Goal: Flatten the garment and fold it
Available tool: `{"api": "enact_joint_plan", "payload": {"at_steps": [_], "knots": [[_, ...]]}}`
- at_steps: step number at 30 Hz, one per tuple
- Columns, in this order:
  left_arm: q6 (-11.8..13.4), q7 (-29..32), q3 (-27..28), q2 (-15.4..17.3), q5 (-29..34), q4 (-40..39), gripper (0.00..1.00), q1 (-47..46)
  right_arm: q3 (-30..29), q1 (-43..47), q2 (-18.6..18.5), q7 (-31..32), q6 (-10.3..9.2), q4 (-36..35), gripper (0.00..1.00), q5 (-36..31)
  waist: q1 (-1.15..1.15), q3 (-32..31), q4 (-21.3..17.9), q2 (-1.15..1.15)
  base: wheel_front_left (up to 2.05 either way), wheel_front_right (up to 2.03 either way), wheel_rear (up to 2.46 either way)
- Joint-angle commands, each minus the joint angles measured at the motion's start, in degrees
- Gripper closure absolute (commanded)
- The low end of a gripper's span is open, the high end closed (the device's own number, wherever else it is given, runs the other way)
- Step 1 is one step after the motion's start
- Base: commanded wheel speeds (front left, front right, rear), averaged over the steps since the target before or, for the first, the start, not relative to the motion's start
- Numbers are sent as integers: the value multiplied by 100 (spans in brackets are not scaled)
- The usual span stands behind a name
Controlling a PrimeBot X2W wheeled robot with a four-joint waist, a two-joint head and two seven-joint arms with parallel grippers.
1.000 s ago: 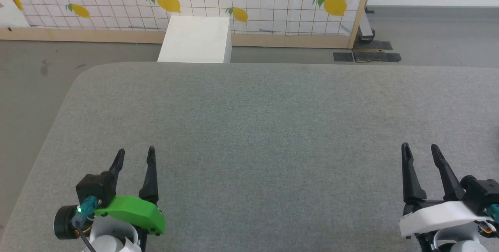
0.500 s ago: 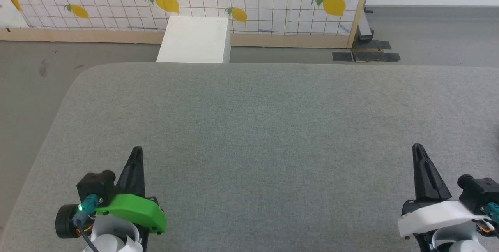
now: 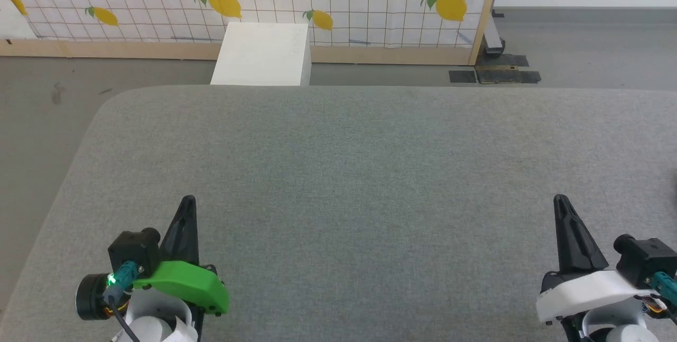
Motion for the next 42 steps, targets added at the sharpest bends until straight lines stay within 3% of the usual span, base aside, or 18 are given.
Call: {"api": "enact_joint_plan", "payload": {"at_steps": [1, 42], "knots": [[-47, 27, 51, -60, 129, -34, 100, 75, 24, -19, 3, 32, -2, -43, 100, -71, 0, 0, -2, 0, 0, 0, 0], [-341, 404, 563, -553, 992, -272, 100, 209, 218, -48, 8, 391, -5, -238, 100, -463, 0, 0, -71, 0, 0, 0, 0]]}}
